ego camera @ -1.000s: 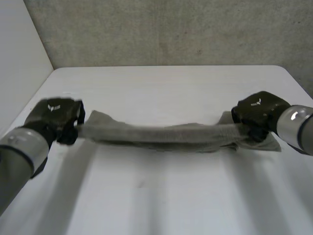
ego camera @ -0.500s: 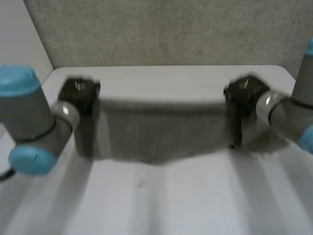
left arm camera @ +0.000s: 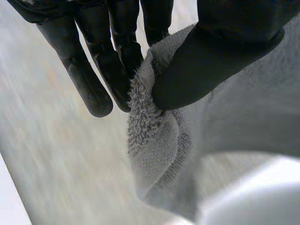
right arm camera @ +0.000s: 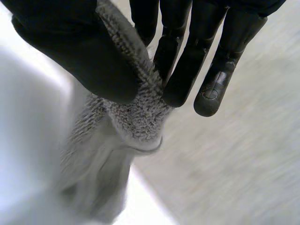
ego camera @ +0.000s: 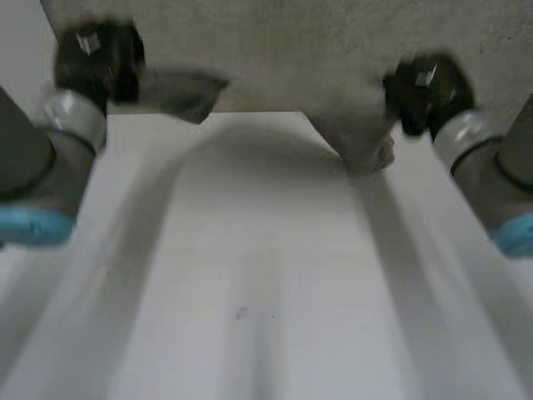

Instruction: Fold the towel.

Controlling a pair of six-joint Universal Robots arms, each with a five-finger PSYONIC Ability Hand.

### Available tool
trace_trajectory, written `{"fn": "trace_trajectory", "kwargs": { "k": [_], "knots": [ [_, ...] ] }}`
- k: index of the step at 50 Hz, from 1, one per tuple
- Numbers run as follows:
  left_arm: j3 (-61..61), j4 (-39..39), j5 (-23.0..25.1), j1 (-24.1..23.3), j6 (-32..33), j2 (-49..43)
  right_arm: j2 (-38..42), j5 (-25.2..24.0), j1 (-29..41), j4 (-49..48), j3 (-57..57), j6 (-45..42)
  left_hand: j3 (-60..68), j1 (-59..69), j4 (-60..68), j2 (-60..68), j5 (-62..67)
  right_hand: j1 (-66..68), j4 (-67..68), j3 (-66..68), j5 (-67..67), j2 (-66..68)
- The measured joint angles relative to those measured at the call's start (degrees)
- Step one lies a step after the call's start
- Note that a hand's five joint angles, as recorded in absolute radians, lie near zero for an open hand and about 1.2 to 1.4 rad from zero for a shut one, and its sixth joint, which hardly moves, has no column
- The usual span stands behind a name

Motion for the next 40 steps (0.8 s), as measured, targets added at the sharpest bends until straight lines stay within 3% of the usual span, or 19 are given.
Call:
{"fn": "trace_trajectory", "kwargs": {
  "k": [7, 14, 16, 18, 20, 24, 32, 40],
  "knots": [
    [-21.6, 2.6, 0.1, 0.1, 2.8, -2.3, 7.0, -0.7, -0.3, 8.7, 9.4, -0.7, 0.0, 0.0, 0.0, 0.0, 0.0, 0.0, 0.0, 0.0, 0.0, 0.0],
    [-26.4, 3.5, 0.1, 0.1, 5.3, -3.1, 8.5, -1.2, -0.5, 9.3, 12.4, -0.6, 0.0, 0.0, 0.0, 0.0, 0.0, 0.0, 0.0, 0.0, 0.0, 0.0],
    [-30.0, 4.0, 0.1, 0.7, 8.4, -2.7, 8.3, -3.7, -1.1, 9.1, 15.0, -0.1, 0.0, 0.0, 0.0, 0.0, 0.0, 0.0, 0.0, 0.0, 0.0, 0.0],
    [-30.6, 4.1, 0.0, 1.0, 8.9, -2.2, 7.8, -4.6, -1.4, 9.1, 15.5, 0.1, 0.0, 0.0, 0.0, 0.0, 0.0, -4.5, -3.5, -3.3, -2.1, -3.3],
    [-31.6, 4.1, 0.0, 1.5, 9.3, -0.8, 6.7, -5.9, -2.2, 9.1, 16.1, 0.5, 0.0, 0.0, 0.0, 0.0, 0.0, -31.0, -27.0, -26.6, -24.2, -27.5],
    [-33.0, 4.0, 0.1, 1.9, 9.3, 1.6, 4.9, -7.1, -3.8, 9.2, 16.6, 0.7, 0.0, 0.0, 0.0, 0.0, 0.0, -40.4, -34.4, -33.4, -31.9, -33.4],
    [-36.6, 4.0, 0.1, 2.1, 9.1, 6.6, 1.5, -9.6, -7.2, 9.0, 16.7, -0.1, 0.0, 0.0, 0.0, 0.0, 0.0, -45.1, -37.9, -37.7, -35.9, -36.9],
    [-39.3, 3.9, 0.1, 3.2, 9.2, 10.2, 0.0, -16.9, -10.0, 9.1, 15.0, -7.1, 0.0, 0.0, 0.0, 0.0, 0.0, -45.3, -38.0, -37.7, -36.1, -36.9]
  ]
}}
